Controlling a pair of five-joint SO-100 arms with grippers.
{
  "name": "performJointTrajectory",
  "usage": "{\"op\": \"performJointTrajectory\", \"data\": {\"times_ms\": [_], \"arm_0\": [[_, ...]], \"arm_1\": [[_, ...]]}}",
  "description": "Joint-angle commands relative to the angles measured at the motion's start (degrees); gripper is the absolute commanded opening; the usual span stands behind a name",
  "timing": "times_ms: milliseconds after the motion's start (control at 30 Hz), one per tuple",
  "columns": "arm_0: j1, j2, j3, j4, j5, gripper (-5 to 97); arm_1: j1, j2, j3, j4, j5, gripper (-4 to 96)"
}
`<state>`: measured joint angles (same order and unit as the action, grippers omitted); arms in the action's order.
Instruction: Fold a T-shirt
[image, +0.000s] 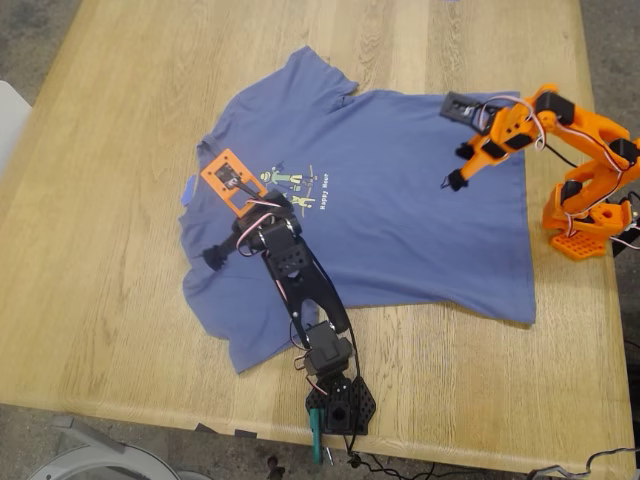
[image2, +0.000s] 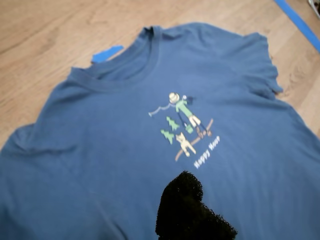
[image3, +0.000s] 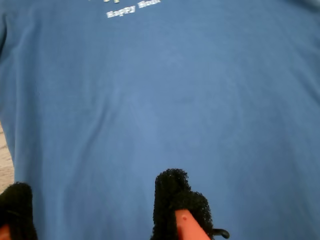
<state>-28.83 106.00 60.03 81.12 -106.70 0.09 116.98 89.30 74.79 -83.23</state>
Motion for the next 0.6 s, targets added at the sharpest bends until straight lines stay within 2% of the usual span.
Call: {"op": "performJointTrajectory", "data": {"times_ms": [0,300,567], "arm_0": [[-2.29,-0.09,-0.09,-4.04,0.7,78],[-5.89,-5.1,7.12,-19.07,2.46,76],[-6.86,-12.13,11.6,-28.56,3.6,78]], "arm_1": [[-1.85,-1.32,1.05,-6.77,0.18,34.9],[-6.33,-12.74,-0.79,-20.65,0.18,35.0],[-8.79,-19.34,-2.55,-26.98,1.05,35.0]]}}
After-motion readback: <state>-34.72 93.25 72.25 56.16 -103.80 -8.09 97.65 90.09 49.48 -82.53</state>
